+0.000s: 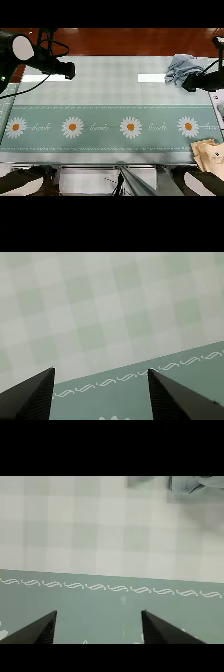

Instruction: Fold the shirts.

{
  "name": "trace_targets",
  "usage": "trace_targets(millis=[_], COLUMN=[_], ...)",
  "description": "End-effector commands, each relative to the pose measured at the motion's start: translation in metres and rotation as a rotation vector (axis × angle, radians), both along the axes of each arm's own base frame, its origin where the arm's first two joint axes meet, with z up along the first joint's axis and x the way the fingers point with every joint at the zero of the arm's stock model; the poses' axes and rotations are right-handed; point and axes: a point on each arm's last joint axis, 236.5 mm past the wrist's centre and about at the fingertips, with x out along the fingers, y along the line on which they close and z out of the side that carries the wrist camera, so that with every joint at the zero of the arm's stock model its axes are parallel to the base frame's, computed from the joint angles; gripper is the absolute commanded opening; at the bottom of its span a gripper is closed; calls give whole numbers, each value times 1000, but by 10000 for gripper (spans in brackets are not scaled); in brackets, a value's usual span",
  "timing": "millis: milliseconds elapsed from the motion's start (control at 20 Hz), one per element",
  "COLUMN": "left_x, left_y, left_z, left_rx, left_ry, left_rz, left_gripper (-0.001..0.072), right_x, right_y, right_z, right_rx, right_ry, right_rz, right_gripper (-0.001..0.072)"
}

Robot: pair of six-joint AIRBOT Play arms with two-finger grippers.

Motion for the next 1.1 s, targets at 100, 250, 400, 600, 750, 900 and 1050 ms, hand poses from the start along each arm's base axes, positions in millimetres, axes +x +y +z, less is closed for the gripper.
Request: trace_targets(millis=[100,250,400,600,750,900,1050], left_x=[0,0,0,0,0,0,0], left_y=[0,0,0,0,0,0,0], left_z=[0,0,0,0,0,0,0], left_rx=[0,0,0,0,0,0,0], left_ry=[0,0,0,0,0,0,-1], left_rz=[0,-1,-1,-1,-1,-1,-1], left_gripper=[716,716,716,716,716,716,716], right_x=[0,0,0,0,0,9,27], right_y=[0,0,0,0,0,4,9], right_z=[0,0,0,0,0,5,18], right_rx=[0,0,0,0,0,28,61], right_ry=[-1,-1,-1,-1,-1,-40,-132], right_rz=[0,0,0,0,0,-14,-24], right_gripper=[603,603,603,603,603,602,603])
